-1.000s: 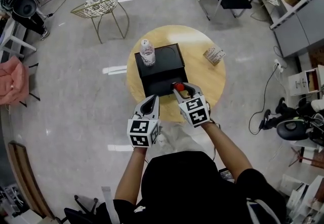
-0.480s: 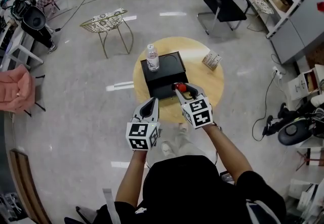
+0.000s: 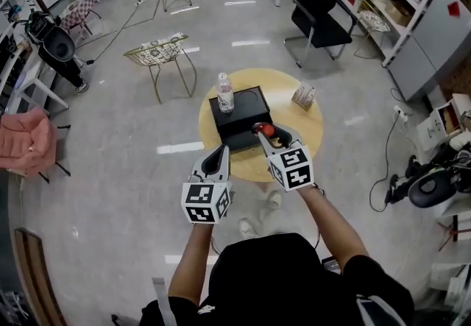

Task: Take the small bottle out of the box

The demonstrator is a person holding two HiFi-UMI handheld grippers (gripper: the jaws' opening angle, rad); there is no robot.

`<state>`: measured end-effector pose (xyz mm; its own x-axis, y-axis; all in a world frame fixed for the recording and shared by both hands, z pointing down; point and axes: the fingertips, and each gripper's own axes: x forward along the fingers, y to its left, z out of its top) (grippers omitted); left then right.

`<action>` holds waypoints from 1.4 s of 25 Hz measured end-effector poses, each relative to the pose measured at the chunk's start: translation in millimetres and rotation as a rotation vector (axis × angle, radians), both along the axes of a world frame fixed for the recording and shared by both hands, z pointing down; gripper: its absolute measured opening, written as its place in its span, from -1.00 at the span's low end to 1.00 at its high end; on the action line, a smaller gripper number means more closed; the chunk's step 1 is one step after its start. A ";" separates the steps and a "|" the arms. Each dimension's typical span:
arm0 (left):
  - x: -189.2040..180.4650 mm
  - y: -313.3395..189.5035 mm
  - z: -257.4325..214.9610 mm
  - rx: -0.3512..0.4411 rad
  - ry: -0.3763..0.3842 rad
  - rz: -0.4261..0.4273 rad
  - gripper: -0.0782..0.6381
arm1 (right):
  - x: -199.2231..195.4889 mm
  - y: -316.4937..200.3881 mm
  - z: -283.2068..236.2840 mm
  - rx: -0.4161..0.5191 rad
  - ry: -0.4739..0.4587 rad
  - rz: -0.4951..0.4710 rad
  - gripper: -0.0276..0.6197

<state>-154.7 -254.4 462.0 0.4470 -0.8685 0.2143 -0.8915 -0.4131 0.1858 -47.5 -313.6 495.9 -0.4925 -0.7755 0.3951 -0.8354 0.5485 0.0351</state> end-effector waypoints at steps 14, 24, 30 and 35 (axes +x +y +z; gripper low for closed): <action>23.7 14.8 -50.2 0.094 -0.001 -0.016 -0.75 | 18.4 22.2 -68.7 0.115 -0.065 -0.014 -0.49; 66.5 56.0 -78.1 0.125 0.002 -0.047 -0.75 | 54.9 62.1 -101.4 0.144 -0.103 -0.054 -0.49; 87.8 92.5 -80.0 0.129 0.001 -0.062 -0.75 | 74.2 100.0 -106.2 0.146 -0.139 -0.076 -0.49; 106.0 126.0 -79.4 0.139 0.003 -0.067 -0.75 | 91.3 133.4 -108.1 0.160 -0.150 -0.086 -0.49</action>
<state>-48.6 -128.4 382.6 0.3872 -0.9177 0.0888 -0.9176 -0.3743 0.1336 43.7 -180.2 387.8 -0.6033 -0.7750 0.1879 -0.7883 0.6152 0.0063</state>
